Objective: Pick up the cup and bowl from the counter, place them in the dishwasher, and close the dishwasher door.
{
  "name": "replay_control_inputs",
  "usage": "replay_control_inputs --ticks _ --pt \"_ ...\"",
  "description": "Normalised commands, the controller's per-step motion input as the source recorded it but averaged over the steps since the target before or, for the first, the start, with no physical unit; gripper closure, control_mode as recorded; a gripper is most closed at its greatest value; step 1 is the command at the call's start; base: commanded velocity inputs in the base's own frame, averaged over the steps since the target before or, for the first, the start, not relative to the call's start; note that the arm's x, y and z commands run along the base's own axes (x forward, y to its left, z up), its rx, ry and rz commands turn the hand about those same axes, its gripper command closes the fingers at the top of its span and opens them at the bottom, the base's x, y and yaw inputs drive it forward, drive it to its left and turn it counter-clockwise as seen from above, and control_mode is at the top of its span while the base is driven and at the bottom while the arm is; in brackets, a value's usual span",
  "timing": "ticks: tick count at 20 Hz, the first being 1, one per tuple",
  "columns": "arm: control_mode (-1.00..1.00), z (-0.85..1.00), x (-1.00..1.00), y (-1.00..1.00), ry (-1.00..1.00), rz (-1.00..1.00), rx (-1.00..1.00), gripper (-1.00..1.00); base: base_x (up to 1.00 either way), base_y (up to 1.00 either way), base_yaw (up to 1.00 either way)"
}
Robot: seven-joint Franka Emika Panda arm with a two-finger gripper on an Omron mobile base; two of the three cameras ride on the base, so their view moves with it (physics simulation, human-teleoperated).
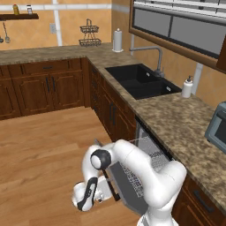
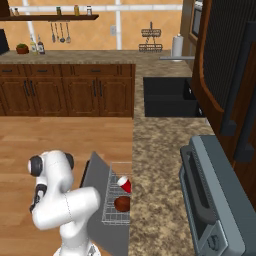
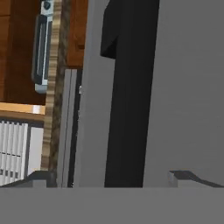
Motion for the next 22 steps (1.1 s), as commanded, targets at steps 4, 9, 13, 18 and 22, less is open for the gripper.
replay_control_inputs --ticks 4,9,13,18,22 --pt "-1.0 0.57 0.0 -1.0 0.0 -0.11 -0.25 -1.0 0.0 0.0 0.0" --pt "-1.0 0.35 0.13 -1.0 0.05 -0.07 -0.21 -1.0 0.0 0.0 0.0" --pt "-1.0 0.22 0.13 -1.0 0.0 -0.05 -0.14 -1.0 0.0 0.0 0.0" --pt "-1.0 0.08 0.19 -1.0 0.01 -0.02 -0.07 -1.0 0.0 0.0 0.0" --pt "-1.0 0.05 0.36 -1.0 -0.01 0.02 0.04 -1.0 0.0 0.0 0.0"
